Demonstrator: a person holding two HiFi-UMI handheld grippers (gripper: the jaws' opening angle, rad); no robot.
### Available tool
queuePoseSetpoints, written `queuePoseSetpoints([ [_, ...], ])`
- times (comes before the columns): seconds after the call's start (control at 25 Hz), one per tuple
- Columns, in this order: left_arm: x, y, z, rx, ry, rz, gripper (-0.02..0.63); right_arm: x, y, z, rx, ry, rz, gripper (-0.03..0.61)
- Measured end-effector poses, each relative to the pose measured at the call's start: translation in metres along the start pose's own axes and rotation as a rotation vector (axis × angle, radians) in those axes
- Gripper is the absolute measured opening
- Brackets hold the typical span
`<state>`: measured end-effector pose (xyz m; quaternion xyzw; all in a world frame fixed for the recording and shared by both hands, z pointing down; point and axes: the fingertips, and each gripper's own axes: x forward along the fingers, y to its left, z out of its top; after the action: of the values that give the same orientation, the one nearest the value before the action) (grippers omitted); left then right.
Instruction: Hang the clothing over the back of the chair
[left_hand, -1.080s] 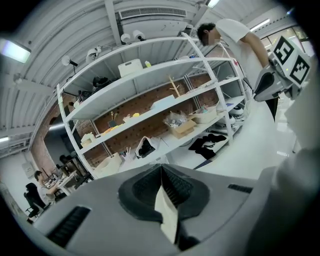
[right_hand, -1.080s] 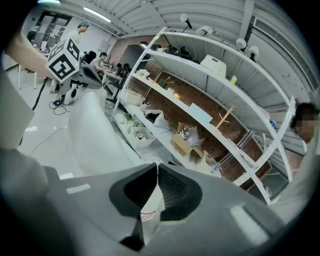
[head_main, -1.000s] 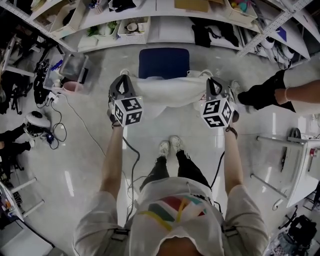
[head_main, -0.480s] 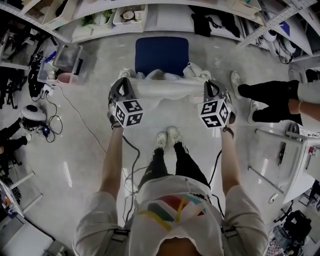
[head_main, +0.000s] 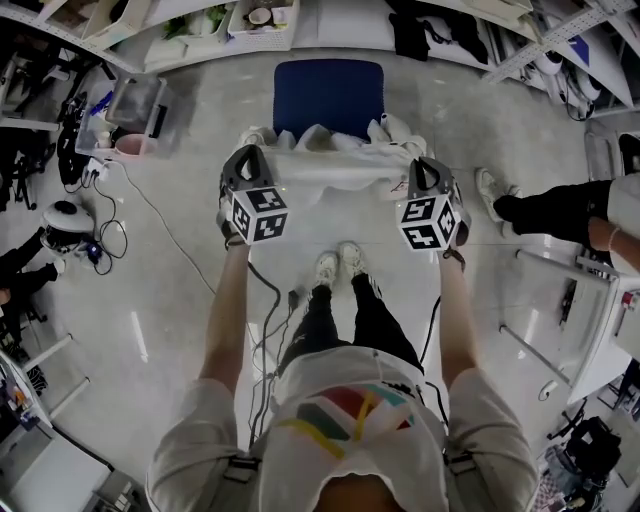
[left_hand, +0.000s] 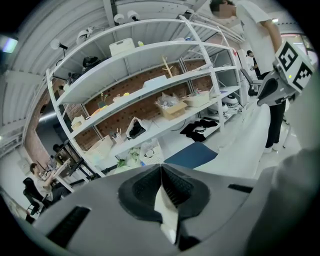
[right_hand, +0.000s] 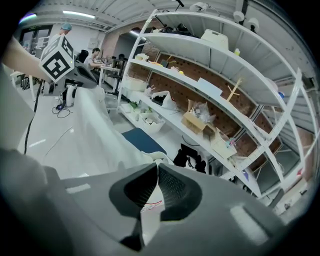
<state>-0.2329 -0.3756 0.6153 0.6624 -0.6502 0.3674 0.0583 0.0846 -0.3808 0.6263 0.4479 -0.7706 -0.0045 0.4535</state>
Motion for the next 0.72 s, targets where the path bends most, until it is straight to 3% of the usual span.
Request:
queuePoseSetpoints([
  [0.28, -0.006, 0.003, 0.002, -0.013, -0.051, 0.035, 0.017, 0.0, -0.003, -0.002, 0.112, -0.004, -0.01, 0.025],
  [0.4, -0.007, 0.003, -0.001, -0.026, -0.04, 0.04, 0.038, -0.003, -0.007, 0.0, 0.145, -0.024, -0.023, 0.112],
  [0.72, -0.012, 0.0, -0.002, -0.034, -0.029, 0.029, 0.049, -0.01, -0.006, 0.006, 0.148, -0.036, -0.013, 0.118],
])
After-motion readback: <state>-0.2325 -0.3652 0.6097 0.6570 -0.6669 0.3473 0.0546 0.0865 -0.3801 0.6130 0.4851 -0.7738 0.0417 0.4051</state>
